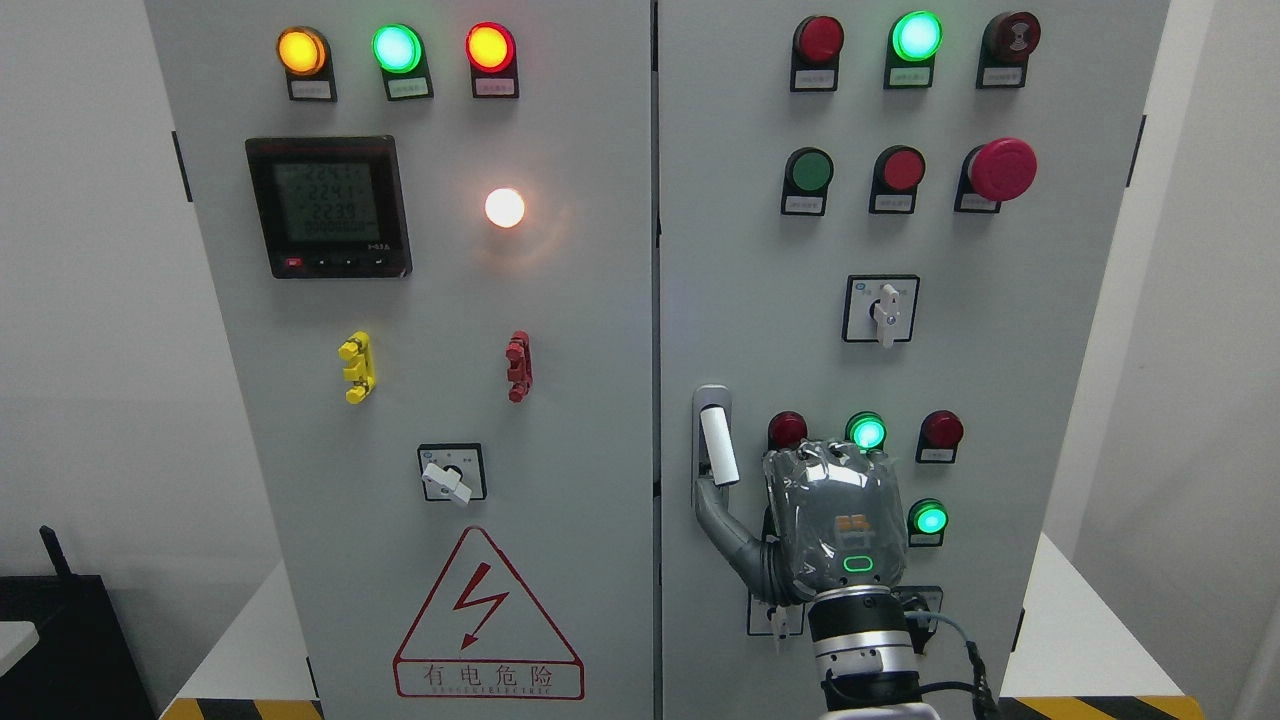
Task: Release door handle
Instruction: 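Rotate the gripped handle outward from vertical to horizontal with right hand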
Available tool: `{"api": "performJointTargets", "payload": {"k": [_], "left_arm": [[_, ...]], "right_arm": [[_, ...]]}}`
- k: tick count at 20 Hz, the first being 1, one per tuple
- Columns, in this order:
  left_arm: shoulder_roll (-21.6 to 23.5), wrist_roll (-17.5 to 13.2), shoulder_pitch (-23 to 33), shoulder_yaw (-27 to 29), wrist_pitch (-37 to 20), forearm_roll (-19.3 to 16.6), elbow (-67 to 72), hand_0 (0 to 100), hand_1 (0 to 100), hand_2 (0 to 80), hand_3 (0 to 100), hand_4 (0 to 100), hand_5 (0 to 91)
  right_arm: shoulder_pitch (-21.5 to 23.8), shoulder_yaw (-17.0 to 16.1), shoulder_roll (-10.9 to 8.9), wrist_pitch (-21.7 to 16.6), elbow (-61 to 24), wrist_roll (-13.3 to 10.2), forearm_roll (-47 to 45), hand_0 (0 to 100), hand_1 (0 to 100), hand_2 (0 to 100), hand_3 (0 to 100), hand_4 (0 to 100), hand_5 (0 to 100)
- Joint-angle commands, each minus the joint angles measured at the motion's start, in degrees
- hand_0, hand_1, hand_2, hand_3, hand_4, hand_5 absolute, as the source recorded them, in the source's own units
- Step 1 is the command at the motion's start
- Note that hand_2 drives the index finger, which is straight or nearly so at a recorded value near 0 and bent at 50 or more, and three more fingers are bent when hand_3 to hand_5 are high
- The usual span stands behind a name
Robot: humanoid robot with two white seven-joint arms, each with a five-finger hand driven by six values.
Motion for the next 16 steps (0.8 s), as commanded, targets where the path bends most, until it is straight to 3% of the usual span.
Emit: {"api": "performJointTargets", "payload": {"k": [1, 16], "left_arm": [[0.0, 0.0, 0.0, 0.6, 0.0, 0.0, 1.0, 12, 39, 0.0, 0, 0, 0.0], [0.0, 0.0, 0.0, 0.6, 0.0, 0.0, 1.0, 12, 39, 0.0, 0, 0, 0.0]], "right_arm": [[0.0, -0.6, 0.00, 0.0, -0.2, 0.0, 0.0, 37, 0, 97, 100, 100, 96], [0.0, -1.4, 0.00, -0.1, -0.3, -0.1, 0.1, 37, 0, 97, 100, 100, 96]]}}
